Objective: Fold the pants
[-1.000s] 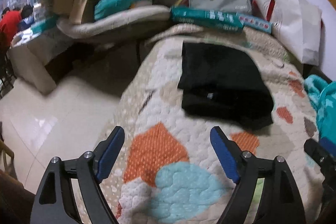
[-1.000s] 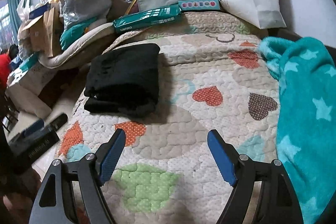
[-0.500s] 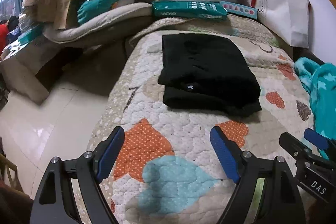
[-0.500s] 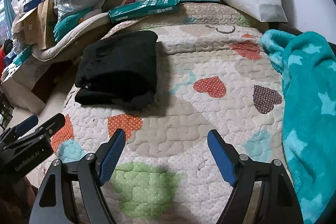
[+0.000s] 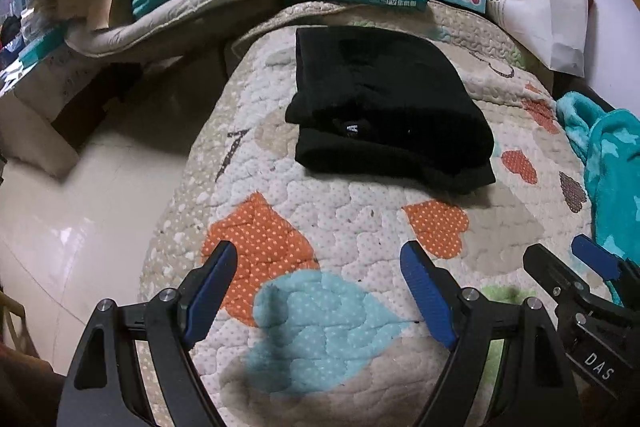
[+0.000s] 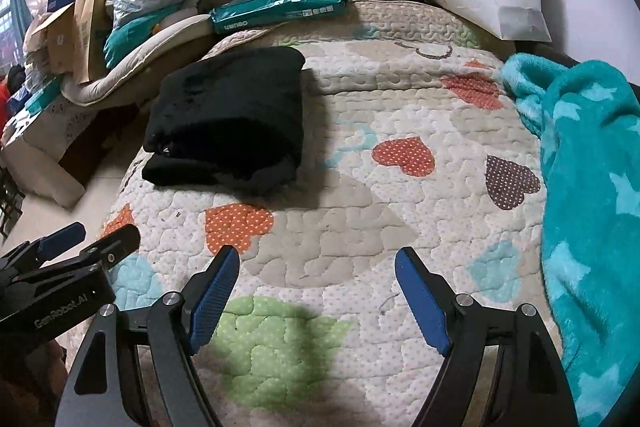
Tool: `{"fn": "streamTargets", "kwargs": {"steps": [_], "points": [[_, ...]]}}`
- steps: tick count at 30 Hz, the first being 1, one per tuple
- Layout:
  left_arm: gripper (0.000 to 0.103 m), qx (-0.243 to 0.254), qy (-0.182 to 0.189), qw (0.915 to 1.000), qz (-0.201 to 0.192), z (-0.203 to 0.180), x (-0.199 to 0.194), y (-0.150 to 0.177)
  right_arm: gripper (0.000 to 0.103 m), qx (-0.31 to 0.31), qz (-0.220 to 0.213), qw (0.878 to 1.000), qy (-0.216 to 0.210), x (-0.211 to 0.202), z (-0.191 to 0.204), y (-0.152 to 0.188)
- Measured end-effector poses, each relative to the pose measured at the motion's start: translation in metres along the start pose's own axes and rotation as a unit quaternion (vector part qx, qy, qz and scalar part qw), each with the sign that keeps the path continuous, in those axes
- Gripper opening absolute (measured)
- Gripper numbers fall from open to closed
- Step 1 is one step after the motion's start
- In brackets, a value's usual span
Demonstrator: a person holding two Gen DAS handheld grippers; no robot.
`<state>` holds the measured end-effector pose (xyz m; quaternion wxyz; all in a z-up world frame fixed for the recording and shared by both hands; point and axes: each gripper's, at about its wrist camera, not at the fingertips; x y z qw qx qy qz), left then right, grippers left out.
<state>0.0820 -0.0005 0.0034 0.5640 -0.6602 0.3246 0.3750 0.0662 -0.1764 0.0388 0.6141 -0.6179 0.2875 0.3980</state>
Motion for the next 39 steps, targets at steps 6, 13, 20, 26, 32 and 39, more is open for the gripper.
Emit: {"fn": "streamTargets", "kwargs": {"steps": [6,13,20,26,32,39], "points": [[0.083,-0.008,0.012,0.9998,0.014,0.0023,0.0046,0.0004,0.085,0.001,0.003,1.000,-0.001,0.0015,0.0004,0.0008],[0.083,-0.004,0.010,0.9998,0.017,0.0005,0.0066,0.0017,0.085,0.001,0.007,1.000,-0.003,0.0038,0.0012,0.0026],[0.083,-0.005,0.017,0.9996,0.022,0.0001,0.0077,0.0016,0.085,0.003,0.010,1.000,-0.001,0.0051,0.0018,0.0028],[0.083,-0.009,0.019,0.9996,0.020,0.0017,0.0069,0.0018,0.085,0.002,0.009,1.000,0.001,0.0054,0.0013,0.0022],[0.083,-0.008,0.022,0.9995,0.021,0.0021,0.0062,0.0020,0.085,0.002,0.009,1.000,0.001,0.0056,0.0011,0.0024],[0.083,-0.009,0.023,0.9995,0.019,0.0015,0.0050,0.0023,0.085,0.001,0.009,1.000,0.002,0.0060,0.0007,0.0033]]}}
Point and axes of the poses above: each gripper's, at about its wrist camera, not at the fingertips, and x roughly the way its jaws point, z to its left, y to its underside, and after that the axes turned 8 degrees about z, right-handed
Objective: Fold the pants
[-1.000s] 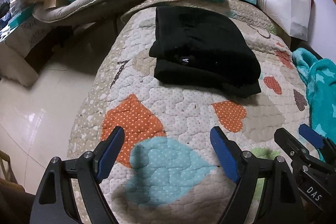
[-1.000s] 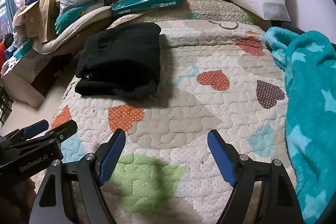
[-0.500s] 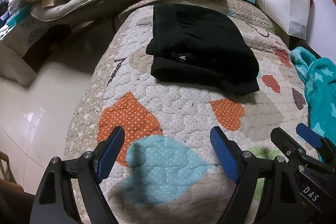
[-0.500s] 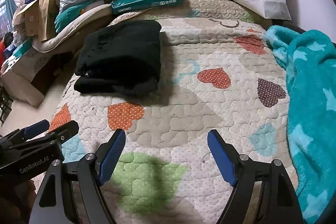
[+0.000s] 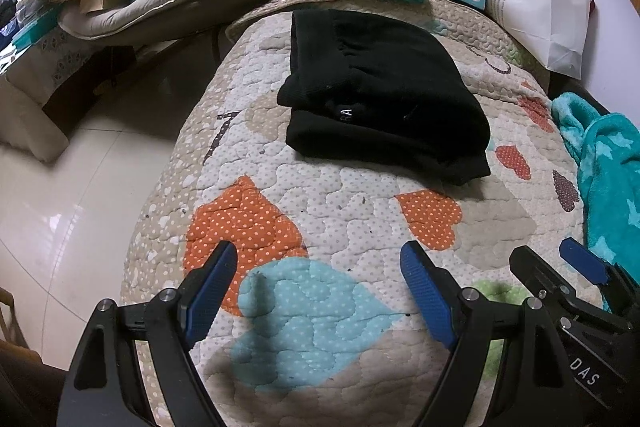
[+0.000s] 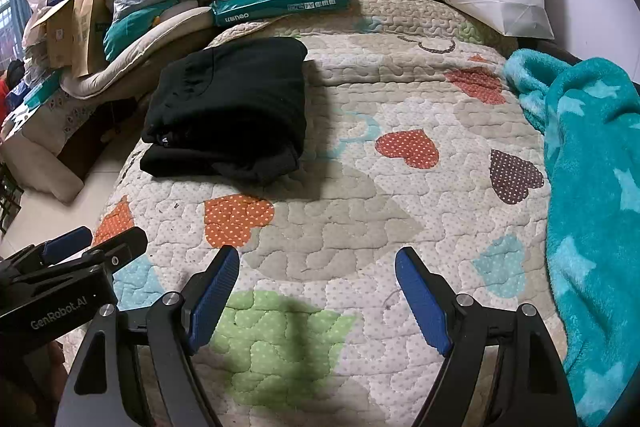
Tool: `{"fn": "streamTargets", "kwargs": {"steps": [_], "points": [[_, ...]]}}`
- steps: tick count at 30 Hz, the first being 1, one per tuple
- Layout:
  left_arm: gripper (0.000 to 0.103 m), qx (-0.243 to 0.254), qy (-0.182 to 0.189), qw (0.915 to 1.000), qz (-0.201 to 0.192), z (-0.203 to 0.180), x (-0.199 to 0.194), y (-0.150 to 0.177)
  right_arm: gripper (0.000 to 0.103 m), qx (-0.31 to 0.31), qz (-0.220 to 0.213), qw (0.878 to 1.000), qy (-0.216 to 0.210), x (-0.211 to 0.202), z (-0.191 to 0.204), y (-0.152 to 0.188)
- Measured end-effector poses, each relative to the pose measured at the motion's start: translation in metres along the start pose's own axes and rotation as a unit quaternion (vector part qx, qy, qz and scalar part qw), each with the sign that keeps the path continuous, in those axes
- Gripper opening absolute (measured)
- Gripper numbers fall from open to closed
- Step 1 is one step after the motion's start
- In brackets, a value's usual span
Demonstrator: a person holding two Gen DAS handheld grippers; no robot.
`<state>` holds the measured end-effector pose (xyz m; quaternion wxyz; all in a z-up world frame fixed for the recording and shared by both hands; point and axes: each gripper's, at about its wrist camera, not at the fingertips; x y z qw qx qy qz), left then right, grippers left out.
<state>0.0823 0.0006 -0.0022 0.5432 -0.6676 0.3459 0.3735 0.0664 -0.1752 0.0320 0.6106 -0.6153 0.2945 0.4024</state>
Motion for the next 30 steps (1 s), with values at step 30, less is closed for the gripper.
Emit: {"fn": "streamTargets", "kwargs": {"steps": [30], "points": [[0.083,-0.004,0.009,1.0000,-0.003,-0.0019,-0.0045,0.0002,0.085,-0.008,0.002,1.000,0.000,0.0028,0.0045,0.0012]]}}
Point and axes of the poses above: each gripper's, at about its wrist camera, not at the fingertips, and x roughly the way its jaws point, z to its left, y to its underside, and after that the axes turned 8 degrees about z, right-handed
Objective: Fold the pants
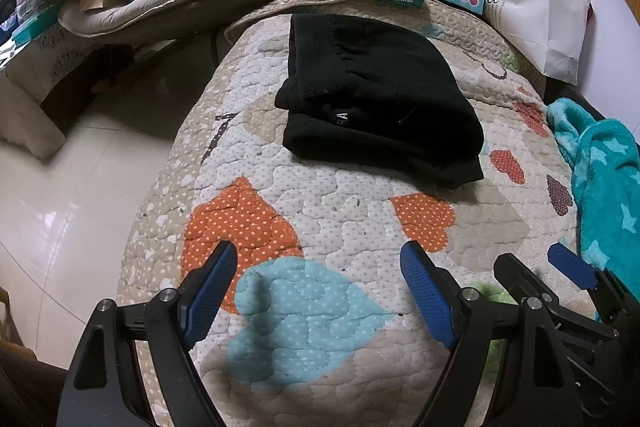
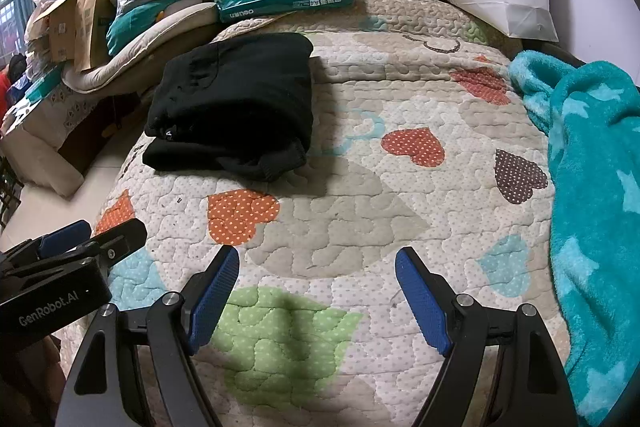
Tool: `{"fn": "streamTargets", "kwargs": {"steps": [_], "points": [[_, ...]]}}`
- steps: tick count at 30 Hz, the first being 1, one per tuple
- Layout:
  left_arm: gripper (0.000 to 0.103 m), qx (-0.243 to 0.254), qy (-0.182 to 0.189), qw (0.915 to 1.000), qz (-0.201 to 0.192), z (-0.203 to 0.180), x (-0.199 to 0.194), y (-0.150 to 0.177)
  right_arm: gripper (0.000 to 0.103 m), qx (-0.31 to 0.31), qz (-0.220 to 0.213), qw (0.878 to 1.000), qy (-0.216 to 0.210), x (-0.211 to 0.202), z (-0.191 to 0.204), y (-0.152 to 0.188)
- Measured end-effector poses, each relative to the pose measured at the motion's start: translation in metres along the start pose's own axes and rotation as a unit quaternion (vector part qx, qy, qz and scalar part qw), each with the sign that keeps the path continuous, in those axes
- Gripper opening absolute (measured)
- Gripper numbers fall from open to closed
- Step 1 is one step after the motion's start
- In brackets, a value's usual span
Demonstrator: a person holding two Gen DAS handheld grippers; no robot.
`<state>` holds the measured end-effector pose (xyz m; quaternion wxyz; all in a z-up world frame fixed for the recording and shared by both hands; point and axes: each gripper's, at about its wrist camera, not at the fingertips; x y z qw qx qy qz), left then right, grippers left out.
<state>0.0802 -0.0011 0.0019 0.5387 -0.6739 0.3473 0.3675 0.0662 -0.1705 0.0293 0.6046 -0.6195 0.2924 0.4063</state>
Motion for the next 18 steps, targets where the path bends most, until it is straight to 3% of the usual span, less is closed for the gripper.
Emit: {"fn": "streamTargets", "kwargs": {"steps": [18], "points": [[0.083,-0.005,0.008,1.0000,0.003,0.0007,-0.0007,0.0001,0.085,0.000,0.001,1.000,-0.001,0.0009,0.0010,0.0010]]}}
Point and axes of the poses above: each gripper's, at about its wrist camera, not at the fingertips, and x roughly the way its jaws point, z to its left, y to its underside, and after that the axes turned 8 degrees about z, right-handed
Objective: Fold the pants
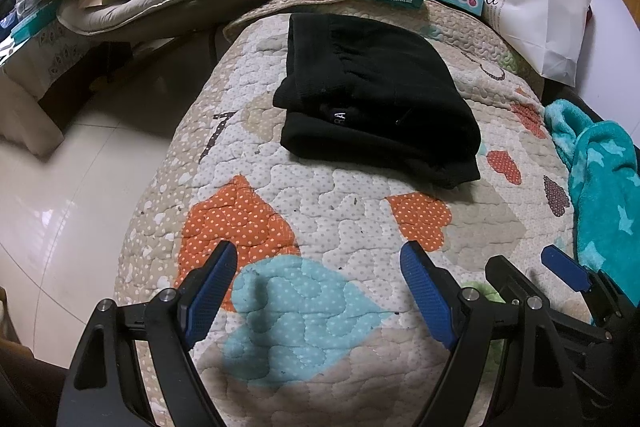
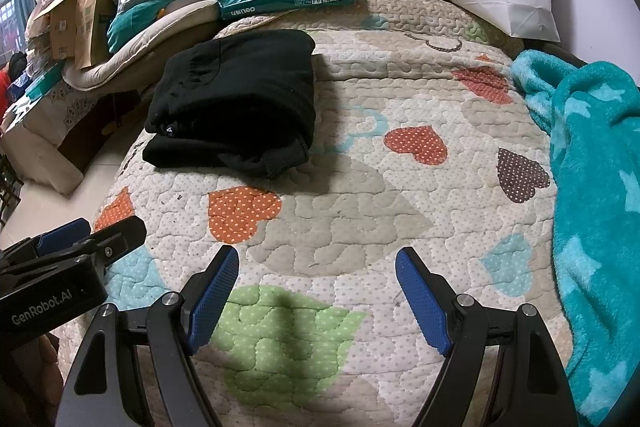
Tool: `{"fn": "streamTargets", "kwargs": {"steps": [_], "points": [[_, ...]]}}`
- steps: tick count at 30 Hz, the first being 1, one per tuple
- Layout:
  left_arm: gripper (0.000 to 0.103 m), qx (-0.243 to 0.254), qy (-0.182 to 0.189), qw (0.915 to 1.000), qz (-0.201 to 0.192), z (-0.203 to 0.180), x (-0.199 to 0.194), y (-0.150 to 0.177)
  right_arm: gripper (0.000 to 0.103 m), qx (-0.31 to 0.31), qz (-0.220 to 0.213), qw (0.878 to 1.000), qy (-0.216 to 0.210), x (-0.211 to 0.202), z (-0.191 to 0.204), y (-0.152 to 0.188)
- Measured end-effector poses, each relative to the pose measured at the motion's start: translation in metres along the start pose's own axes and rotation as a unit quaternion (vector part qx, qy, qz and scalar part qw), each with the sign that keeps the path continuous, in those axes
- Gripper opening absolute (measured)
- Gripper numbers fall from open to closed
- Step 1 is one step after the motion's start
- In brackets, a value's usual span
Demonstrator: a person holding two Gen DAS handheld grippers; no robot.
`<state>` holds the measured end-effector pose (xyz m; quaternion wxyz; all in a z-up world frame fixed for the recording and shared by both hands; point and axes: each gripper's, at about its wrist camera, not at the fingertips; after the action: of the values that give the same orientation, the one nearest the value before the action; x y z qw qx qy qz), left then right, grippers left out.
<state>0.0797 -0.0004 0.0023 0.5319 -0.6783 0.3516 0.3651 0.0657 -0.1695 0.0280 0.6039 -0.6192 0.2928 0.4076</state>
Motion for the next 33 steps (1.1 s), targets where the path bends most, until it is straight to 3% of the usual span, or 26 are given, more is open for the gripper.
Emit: {"fn": "streamTargets", "kwargs": {"steps": [14,20,26,29,33], "points": [[0.083,-0.011,-0.017,0.9998,-0.006,0.006,-0.003,-0.004,0.085,-0.003,-0.003,1.000,0.011,-0.001,-0.003,0.000],[0.083,-0.096,-0.032,0.9946,-0.019,0.050,-0.023,-0.025,0.085,-0.008,-0.035,0.999,0.040,-0.030,-0.006,-0.026],[0.083,-0.216,-0.020,0.9754,-0.037,0.125,-0.048,-0.034,0.085,-0.044,-0.056,0.997,0.036,-0.028,0.043,-0.094],[0.083,-0.231,-0.034,0.9710,-0.054,0.136,-0.054,-0.033,0.085,-0.081,-0.045,0.995,0.038,0.000,0.084,-0.123],[0.083,-0.196,-0.050,0.9771,-0.065,0.124,-0.053,-0.034,0.085,-0.115,0.010,0.990,0.084,0.046,0.113,-0.127]]}}
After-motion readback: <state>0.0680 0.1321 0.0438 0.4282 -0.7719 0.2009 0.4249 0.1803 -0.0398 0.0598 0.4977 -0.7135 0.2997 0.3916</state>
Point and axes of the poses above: each gripper's, at about its wrist camera, not at the fingertips, and x roughly the way its jaws point, z to its left, y to its underside, and after that the axes turned 8 degrees about z, right-handed
